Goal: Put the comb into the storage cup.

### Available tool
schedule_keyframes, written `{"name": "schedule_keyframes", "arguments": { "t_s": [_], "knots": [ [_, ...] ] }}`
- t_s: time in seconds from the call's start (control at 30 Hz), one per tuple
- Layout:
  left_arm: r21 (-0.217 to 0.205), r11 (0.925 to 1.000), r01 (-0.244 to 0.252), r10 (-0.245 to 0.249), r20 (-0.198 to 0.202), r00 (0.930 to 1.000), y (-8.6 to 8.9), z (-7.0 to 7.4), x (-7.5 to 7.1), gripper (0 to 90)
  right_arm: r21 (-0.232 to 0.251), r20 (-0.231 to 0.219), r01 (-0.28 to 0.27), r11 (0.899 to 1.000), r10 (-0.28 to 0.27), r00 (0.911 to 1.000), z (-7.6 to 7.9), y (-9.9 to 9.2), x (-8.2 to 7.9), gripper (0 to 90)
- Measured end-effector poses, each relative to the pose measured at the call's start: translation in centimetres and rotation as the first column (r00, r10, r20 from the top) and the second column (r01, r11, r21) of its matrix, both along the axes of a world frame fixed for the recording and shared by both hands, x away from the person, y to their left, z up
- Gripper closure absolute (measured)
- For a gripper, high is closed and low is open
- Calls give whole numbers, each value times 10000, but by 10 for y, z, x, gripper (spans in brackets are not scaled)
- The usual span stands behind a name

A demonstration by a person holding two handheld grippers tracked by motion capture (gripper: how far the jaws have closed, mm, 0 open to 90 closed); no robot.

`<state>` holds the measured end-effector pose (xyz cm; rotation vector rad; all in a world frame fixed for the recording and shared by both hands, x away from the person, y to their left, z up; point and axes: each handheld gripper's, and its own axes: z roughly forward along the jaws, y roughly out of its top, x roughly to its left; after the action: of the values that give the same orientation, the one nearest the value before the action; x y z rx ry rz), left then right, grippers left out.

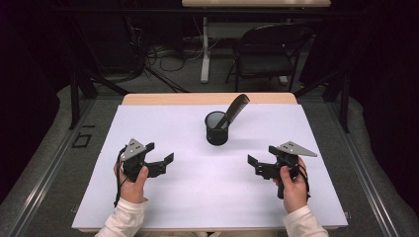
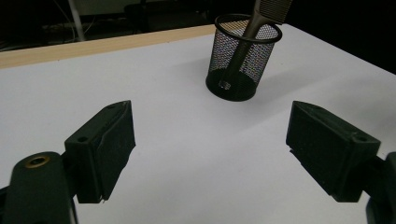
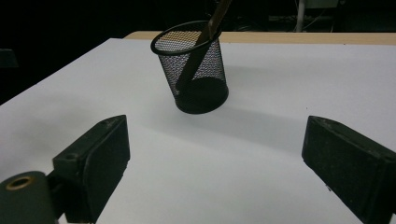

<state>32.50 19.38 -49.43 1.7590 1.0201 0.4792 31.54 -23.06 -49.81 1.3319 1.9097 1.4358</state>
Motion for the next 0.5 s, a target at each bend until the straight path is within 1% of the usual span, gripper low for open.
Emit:
{"name": "schedule_keyframes", "arguments": {
  "t_s": [0.23,0.5],
  "knots": [
    [20,10000,-57,57,11,10000,0,0,0,158,95,3,170,9998,-170,9999,-10,-4,-3,75],
    [37,10000,-76,76,-30,10000,1,-1,0,158,8,-25,337,9994,-337,9994,-19,-7,-6,75]
  ]
}}
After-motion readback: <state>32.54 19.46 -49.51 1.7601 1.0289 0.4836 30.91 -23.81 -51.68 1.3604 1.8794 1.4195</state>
